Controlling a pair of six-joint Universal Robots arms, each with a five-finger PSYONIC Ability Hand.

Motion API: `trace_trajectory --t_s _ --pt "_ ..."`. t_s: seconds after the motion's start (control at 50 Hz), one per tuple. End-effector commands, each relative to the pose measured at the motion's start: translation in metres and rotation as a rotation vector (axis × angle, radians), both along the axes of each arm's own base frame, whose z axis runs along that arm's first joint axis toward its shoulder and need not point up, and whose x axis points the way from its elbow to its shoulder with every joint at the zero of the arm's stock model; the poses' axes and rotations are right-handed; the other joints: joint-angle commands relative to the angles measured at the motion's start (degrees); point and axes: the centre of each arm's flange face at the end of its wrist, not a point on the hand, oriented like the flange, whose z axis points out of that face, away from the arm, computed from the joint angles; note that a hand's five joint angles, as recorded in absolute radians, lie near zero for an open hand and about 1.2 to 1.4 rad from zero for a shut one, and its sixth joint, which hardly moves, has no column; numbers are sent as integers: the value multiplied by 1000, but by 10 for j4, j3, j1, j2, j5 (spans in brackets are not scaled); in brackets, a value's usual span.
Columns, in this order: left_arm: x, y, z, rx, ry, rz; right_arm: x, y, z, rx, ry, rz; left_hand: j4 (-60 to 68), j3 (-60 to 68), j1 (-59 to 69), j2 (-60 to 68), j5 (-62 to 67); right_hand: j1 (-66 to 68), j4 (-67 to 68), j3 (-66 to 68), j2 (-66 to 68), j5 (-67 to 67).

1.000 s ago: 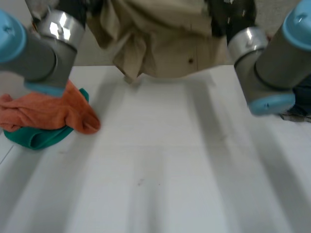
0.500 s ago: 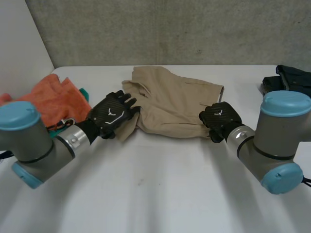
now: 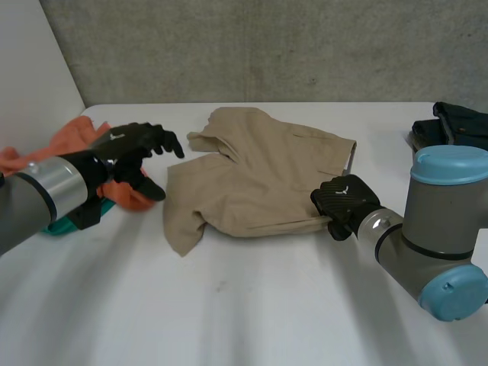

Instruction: Fold the laundry.

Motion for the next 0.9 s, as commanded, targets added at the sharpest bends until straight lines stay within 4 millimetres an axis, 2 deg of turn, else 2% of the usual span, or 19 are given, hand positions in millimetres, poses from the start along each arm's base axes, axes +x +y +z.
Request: trace_trajectory --t_s 0.02,0.06,0.08,0.14,0.2,0.26,0.34,0.5,0.62,0.76,0.84,0.9 --pt "-2 -2 -4 38 -60 93 2 4 0 0 4 5 45 48 40 48 46 155 114 117 124 115" --pt "-2 -1 -9 47 -103 106 2 4 1 -1 2 4 13 16 8 16 14 155 114 117 124 115" --pt "1 -1 -11 47 -143 127 2 5 1 -1 3 4 -57 -54 -62 -54 -56 155 114 117 124 115" --pt "1 1 -16 52 -194 151 2 5 4 -9 1 0 -76 -73 -81 -74 -75 155 114 117 124 115" --pt "-9 13 -24 70 -224 156 1 4 8 -21 -5 -10 -106 -103 -111 -104 -106 155 114 117 124 115" --pt "-22 31 -41 114 -265 168 -1 3 13 -33 -12 -31 -159 -156 -164 -156 -158 155 114 117 124 115" --pt "-32 37 -54 144 -284 199 -3 1 17 -41 -21 -55 -159 -156 -164 -156 -158 155 114 117 124 115" --pt "-57 33 -71 180 -236 216 -3 4 23 -44 -35 -70 -185 -183 -191 -183 -185 155 114 117 124 115" --pt "-76 19 -80 150 -208 268 -2 8 24 -38 -36 -67 -186 -183 -191 -183 -185 155 114 117 124 115" --pt "-109 27 -89 87 -204 267 -3 7 26 -43 -40 -72 -184 -181 -189 -181 -183 155 114 117 124 115" --pt "-114 30 -97 59 -246 324 -6 6 28 -43 -45 -82 -147 -144 -152 -144 -146 155 114 117 124 115" --pt "-108 25 -101 32 -295 396 -7 4 31 -46 -54 -90 -133 -131 -139 -131 -133 155 114 117 124 115"
